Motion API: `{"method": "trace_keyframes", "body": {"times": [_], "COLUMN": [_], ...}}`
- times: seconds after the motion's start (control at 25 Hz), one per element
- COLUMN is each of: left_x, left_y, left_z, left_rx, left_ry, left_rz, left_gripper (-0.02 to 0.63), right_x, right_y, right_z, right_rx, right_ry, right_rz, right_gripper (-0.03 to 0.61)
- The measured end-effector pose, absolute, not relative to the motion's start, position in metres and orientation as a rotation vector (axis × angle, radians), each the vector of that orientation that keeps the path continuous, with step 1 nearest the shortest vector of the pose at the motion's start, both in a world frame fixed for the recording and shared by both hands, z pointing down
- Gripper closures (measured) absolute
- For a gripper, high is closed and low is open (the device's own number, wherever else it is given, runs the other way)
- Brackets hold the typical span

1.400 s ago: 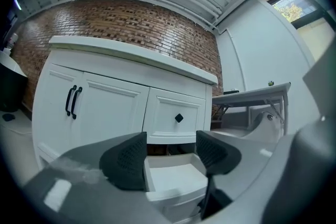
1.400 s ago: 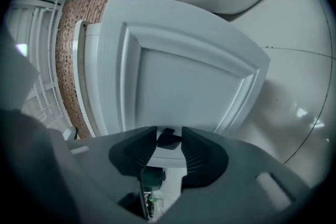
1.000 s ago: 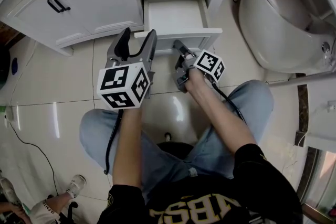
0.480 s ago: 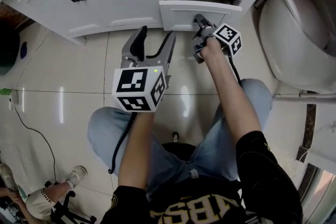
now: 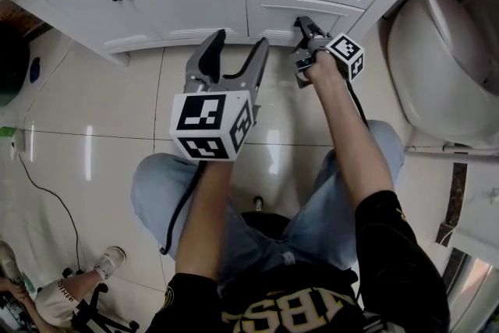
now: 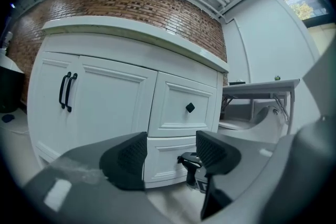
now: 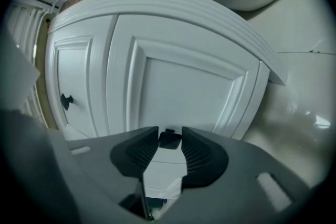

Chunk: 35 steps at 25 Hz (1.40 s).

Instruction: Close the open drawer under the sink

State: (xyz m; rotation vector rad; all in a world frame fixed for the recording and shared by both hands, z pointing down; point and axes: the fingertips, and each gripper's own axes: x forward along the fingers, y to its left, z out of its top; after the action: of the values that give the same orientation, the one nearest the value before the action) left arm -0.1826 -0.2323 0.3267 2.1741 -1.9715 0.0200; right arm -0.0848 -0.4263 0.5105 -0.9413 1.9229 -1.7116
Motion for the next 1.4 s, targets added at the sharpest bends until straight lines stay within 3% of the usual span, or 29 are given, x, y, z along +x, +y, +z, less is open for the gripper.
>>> {"method": "trace_keyframes", "body": {"times": [0.12,0.28,0.36,0.44,0.6,0.8,1.0,1.4], "left_x": [-0.184,-0.191,-0.188,-0.185,-0.176,-0.180,-0.184,-0.153], "left_y": [-0.235,-0.229,-0.225,-0.221,-0.204,-0.178,-0.158,-0.155], "left_z": [0.327,0.330,0.331,0.332,0.325,0.297,0.282,0.271], "left_rx": [2.229,2.241,2.270,2.300,2.355,2.389,2.381,2.419], "left_ry": [-1.983,-1.989,-1.975,-1.969,-1.997,-2.119,-2.180,-2.133], "left_rz": [0.103,0.112,0.117,0.138,0.129,0.100,0.049,-0.010], "left_gripper": [0.318,0.318,0.318,0.318,0.316,0.311,0.316,0.316], "right_x": [-0.069,-0.047,-0.041,-0.034,-0.016,0.007,0.025,0.023], "right_y": [-0.404,-0.370,-0.355,-0.340,-0.303,-0.264,-0.242,-0.236], "right_z": [0.505,0.458,0.417,0.377,0.312,0.268,0.282,0.300], "right_rx": [-0.987,-0.935,-0.884,-0.925,-1.074,-1.264,-1.326,-1.356], "right_ry": [2.103,2.410,2.573,2.744,2.912,2.907,2.857,2.918], "right_rz": [-1.710,-1.470,-1.199,-0.819,-0.120,0.286,0.074,0.133], "right_gripper": [0.477,0.451,0.364,0.239,0.130,0.132,0.137,0.170]}}
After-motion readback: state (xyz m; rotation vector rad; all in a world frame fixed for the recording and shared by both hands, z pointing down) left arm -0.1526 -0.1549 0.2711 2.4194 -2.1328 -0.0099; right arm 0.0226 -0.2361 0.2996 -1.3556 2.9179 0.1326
